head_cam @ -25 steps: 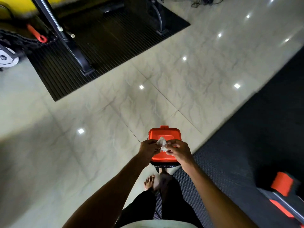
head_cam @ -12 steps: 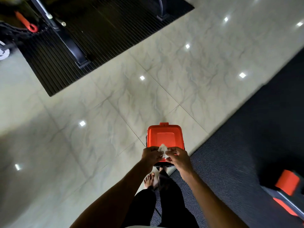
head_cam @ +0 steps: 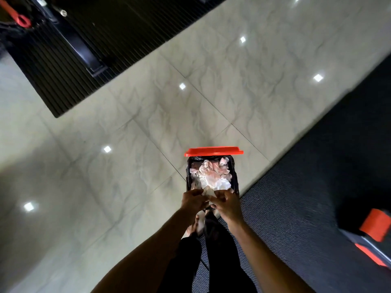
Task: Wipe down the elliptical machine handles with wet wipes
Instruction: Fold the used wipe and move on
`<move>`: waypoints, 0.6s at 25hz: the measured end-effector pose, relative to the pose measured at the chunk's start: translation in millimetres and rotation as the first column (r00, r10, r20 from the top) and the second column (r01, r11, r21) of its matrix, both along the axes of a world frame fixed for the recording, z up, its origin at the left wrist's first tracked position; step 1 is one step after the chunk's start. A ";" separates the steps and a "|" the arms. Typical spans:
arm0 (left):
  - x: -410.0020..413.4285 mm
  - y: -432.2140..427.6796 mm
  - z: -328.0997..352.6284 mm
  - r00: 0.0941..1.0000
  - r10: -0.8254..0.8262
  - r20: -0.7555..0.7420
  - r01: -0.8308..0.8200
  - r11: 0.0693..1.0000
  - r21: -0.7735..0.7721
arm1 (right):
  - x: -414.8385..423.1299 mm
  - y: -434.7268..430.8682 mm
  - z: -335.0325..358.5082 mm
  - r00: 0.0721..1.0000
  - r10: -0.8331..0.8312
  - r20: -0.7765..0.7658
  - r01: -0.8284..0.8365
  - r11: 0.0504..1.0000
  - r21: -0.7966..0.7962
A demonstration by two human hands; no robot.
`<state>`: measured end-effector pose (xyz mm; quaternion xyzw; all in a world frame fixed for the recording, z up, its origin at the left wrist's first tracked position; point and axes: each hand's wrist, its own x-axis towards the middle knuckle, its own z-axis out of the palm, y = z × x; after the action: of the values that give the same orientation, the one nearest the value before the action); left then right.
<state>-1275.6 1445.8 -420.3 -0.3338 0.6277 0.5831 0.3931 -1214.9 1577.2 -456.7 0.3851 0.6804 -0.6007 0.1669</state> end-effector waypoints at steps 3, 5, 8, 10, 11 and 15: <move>-7.5 12.9 -20.4 0.998 0.040 0.040 -0.040 0.999 -0.004 | -7.6 6.2 -17.5 1.000 -0.008 0.025 0.006 0.996 0.085; -15.0 22.3 -41.6 0.997 0.041 0.064 -0.039 0.999 -0.030 | -14.7 11.1 -38.3 0.996 -0.048 0.070 0.040 0.994 0.106; -26.6 32.6 -82.2 0.997 0.037 0.074 -0.029 0.993 -0.112 | -24.9 20.0 -83.6 0.993 -0.044 0.109 0.026 0.986 0.165; -33.5 37.2 -116.5 0.996 0.021 0.084 -0.005 0.982 -0.189 | -31.1 24.5 -127.6 0.987 -0.043 0.155 0.001 0.966 0.258; -36.7 38.4 -132.9 0.996 0.013 0.089 0.007 0.976 -0.218 | -36.9 26.5 -140.7 0.984 -0.043 0.173 -0.011 0.954 0.299; -44.7 41.0 -192.8 0.995 -0.041 0.096 0.065 0.962 -0.264 | -65.8 32.4 -191.2 0.986 -0.051 0.161 -0.016 0.921 0.389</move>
<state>-1320.2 1486.8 -613.1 -0.3925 0.6909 0.4671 0.3878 -1280.7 1609.7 -647.9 0.4658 0.7661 -0.4206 0.1386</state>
